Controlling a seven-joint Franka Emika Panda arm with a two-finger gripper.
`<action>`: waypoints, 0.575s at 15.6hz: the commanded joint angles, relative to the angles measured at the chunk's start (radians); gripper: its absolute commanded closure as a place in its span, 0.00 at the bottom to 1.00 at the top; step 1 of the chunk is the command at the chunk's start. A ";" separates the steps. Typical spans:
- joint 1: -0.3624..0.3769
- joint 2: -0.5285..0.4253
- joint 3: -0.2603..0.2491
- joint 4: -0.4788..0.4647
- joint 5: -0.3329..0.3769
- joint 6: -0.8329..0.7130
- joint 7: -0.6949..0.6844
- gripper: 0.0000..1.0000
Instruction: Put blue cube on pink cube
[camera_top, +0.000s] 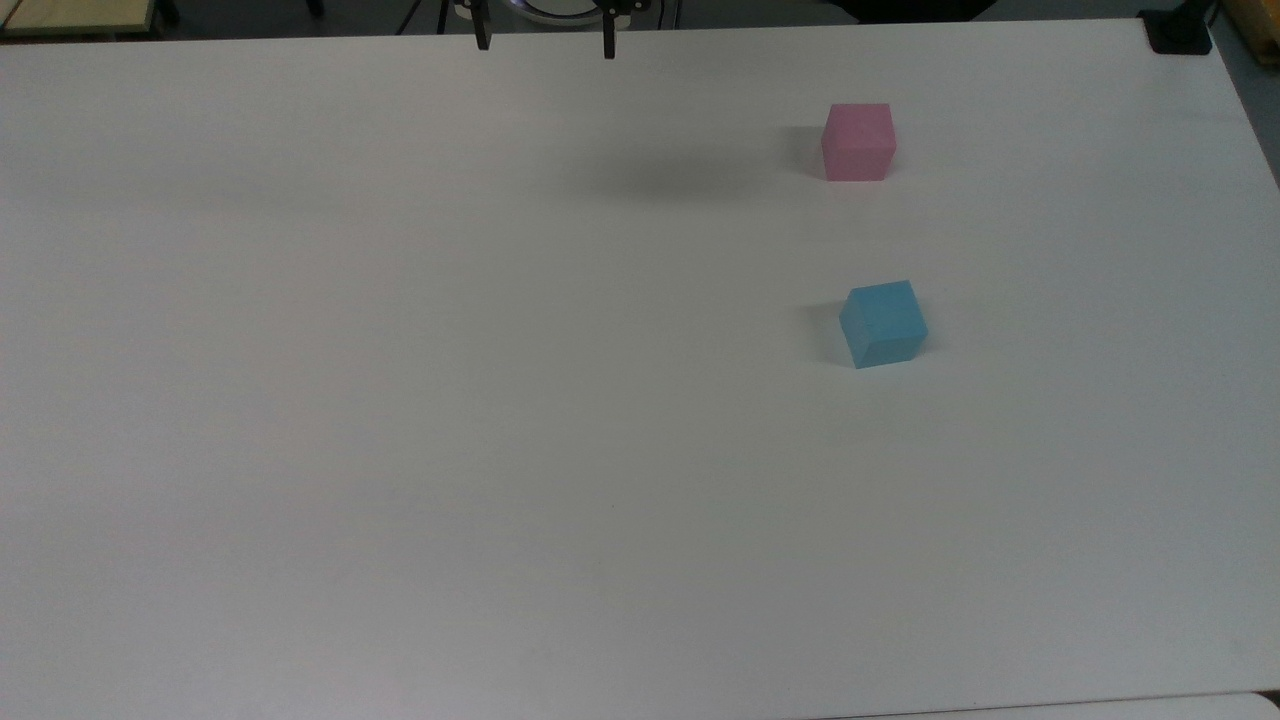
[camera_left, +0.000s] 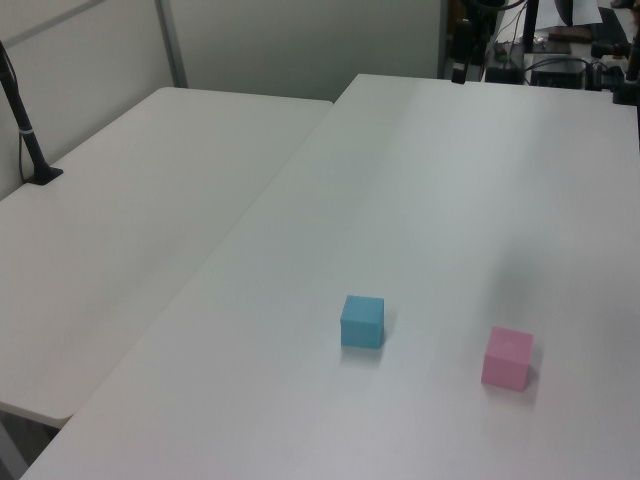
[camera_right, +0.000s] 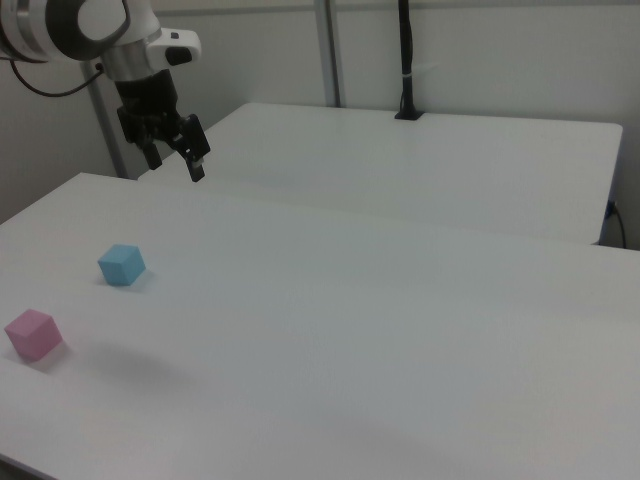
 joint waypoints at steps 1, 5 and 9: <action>0.011 -0.023 -0.001 -0.035 -0.016 0.018 0.008 0.00; 0.010 -0.023 -0.001 -0.035 -0.016 0.014 -0.006 0.00; 0.011 -0.026 0.001 -0.050 -0.016 0.011 -0.032 0.00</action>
